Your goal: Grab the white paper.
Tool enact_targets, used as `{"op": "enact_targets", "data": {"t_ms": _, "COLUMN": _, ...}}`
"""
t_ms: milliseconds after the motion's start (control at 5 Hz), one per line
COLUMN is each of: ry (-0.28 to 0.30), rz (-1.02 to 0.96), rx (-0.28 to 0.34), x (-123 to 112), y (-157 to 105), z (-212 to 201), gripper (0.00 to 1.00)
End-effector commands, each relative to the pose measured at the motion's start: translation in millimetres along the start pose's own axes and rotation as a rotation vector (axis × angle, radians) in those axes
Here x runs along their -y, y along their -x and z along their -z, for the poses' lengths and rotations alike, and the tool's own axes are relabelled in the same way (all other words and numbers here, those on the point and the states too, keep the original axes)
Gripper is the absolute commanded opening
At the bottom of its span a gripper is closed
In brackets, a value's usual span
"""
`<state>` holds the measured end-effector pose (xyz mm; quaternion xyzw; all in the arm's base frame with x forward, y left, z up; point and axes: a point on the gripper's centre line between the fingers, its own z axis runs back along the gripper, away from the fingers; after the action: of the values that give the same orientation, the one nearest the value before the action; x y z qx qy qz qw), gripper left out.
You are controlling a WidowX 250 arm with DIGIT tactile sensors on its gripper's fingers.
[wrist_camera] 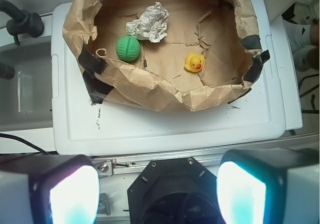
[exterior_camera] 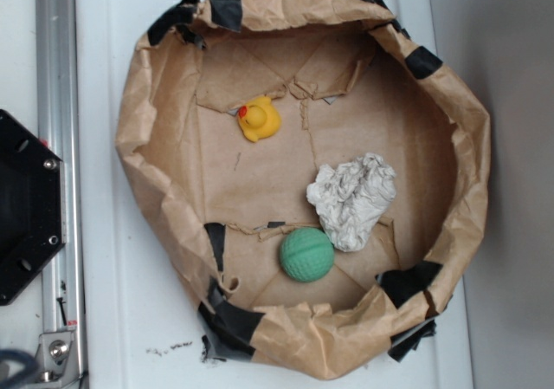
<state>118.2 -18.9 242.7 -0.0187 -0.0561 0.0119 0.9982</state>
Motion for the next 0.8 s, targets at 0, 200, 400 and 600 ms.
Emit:
{"op": "enact_targets", "data": {"t_ms": 0, "ry": 0.000, "rz": 0.000, "rx": 0.000, "x": 0, "y": 0, "z": 0, "gripper": 1.00}}
{"op": "enact_targets", "data": {"t_ms": 200, "ry": -0.005, "rz": -0.073, "rx": 0.029, "x": -1, "y": -30, "z": 23, "gripper": 1.00}}
{"op": "enact_targets", "data": {"t_ms": 400, "ry": -0.005, "rz": -0.149, "rx": 0.054, "x": -6, "y": -55, "z": 44, "gripper": 1.00}}
{"op": "enact_targets", "data": {"t_ms": 600, "ry": 0.021, "rz": -0.305, "rx": 0.174, "x": -9, "y": -83, "z": 67, "gripper": 1.00}}
